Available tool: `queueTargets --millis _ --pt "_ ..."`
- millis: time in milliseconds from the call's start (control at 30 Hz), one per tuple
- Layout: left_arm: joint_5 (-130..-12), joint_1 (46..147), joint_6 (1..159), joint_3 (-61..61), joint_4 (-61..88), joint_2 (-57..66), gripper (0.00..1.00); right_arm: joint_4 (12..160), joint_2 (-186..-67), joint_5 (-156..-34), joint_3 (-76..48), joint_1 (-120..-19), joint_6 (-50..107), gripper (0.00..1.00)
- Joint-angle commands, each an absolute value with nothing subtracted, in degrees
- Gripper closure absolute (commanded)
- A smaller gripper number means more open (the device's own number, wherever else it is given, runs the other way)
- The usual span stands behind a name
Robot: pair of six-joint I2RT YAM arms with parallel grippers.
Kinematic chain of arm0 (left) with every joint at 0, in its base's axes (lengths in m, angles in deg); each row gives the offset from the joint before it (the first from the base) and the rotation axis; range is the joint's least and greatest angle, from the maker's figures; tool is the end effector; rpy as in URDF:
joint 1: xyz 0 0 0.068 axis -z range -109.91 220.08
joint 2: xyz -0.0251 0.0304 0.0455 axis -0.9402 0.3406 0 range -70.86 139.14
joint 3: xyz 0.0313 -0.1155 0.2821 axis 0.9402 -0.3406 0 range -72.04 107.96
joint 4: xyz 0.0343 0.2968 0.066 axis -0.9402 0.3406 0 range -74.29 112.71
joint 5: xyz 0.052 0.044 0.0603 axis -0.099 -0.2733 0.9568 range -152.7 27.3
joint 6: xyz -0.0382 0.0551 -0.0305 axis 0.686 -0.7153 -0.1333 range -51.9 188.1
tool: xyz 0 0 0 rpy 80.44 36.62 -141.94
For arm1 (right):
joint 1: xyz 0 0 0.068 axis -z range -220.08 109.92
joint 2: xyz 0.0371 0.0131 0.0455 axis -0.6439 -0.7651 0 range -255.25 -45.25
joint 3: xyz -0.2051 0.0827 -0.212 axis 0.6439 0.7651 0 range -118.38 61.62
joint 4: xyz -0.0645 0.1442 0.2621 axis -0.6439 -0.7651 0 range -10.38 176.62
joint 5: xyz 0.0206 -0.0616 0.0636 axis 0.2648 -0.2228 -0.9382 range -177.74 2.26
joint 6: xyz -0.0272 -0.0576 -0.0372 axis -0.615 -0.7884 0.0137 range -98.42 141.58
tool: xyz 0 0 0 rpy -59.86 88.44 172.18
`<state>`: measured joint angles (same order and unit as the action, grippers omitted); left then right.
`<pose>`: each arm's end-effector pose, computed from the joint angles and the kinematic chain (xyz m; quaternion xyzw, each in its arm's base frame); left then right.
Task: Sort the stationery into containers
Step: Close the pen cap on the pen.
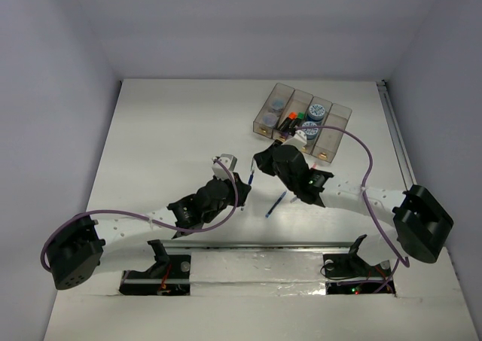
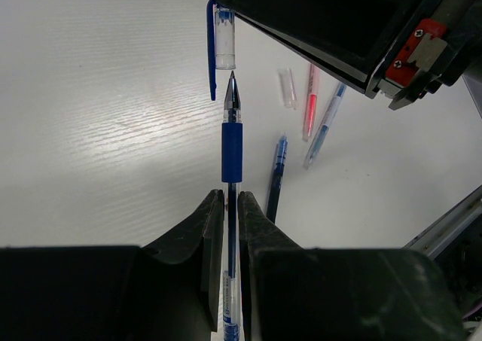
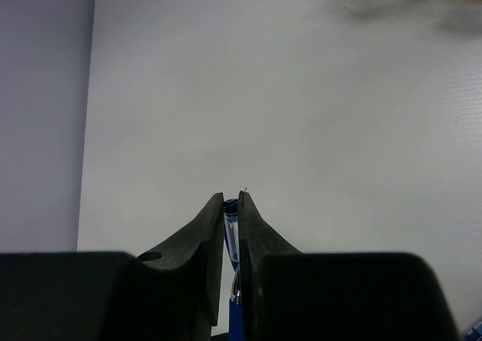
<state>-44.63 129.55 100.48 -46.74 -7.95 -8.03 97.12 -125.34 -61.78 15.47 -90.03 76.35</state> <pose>0.1591 -0.2319 0.2171 0.0879 0.7785 -0.3515 0.5125 0.2543 0.2606 0.2428 0.1574 0.8087 0.3088 0.4752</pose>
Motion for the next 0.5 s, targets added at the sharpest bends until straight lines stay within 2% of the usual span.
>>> queueTargets --millis 0,467 --pt "-44.33 129.24 100.26 -45.85 -9.6 -9.59 1.0 98.23 -124.35 -60.75 13.55 -90.53 75.55 1.0" --pt "-42.92 129.24 100.35 -45.85 -9.07 -10.21 1.0 98.66 -123.38 -61.02 14.43 -90.53 75.64 1.0"
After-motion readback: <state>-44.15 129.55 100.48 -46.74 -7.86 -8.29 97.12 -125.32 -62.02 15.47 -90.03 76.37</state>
